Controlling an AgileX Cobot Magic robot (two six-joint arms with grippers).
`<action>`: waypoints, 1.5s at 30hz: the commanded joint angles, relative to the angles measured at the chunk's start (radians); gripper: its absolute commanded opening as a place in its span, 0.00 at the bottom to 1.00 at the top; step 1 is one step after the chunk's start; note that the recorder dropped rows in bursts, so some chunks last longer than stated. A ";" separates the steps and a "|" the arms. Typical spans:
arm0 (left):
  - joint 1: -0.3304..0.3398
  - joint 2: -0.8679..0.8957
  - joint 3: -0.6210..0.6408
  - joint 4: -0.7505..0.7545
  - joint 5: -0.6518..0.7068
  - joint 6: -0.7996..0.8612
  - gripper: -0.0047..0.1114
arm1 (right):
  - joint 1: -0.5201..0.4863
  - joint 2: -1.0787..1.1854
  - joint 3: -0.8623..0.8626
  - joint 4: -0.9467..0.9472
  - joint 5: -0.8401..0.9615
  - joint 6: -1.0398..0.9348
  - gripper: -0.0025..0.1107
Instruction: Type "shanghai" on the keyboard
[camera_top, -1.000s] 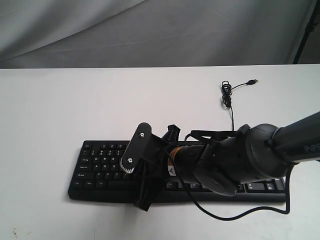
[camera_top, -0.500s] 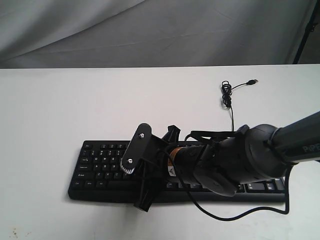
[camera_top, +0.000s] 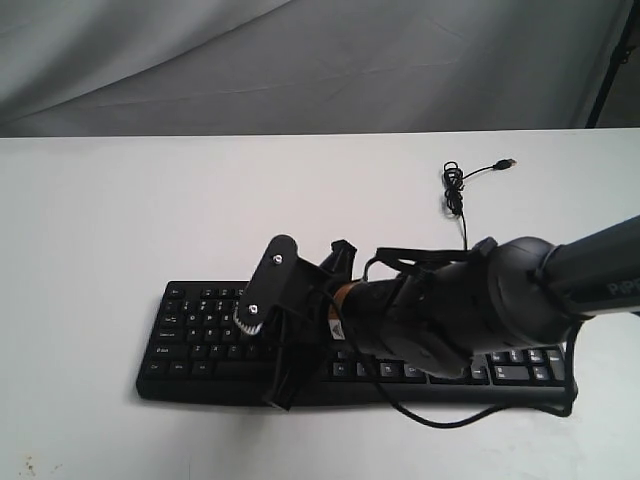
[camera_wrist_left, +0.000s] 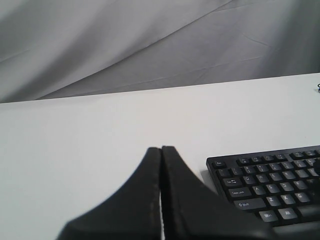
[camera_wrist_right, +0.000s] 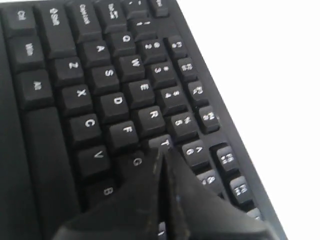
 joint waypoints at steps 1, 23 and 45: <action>-0.004 -0.003 0.004 0.005 -0.005 -0.003 0.04 | 0.036 -0.021 -0.088 -0.020 0.085 -0.002 0.02; -0.004 -0.003 0.004 0.005 -0.005 -0.003 0.04 | 0.142 0.157 -0.320 -0.034 0.154 0.000 0.02; -0.004 -0.003 0.004 0.005 -0.005 -0.003 0.04 | 0.129 0.190 -0.320 -0.034 0.128 0.000 0.02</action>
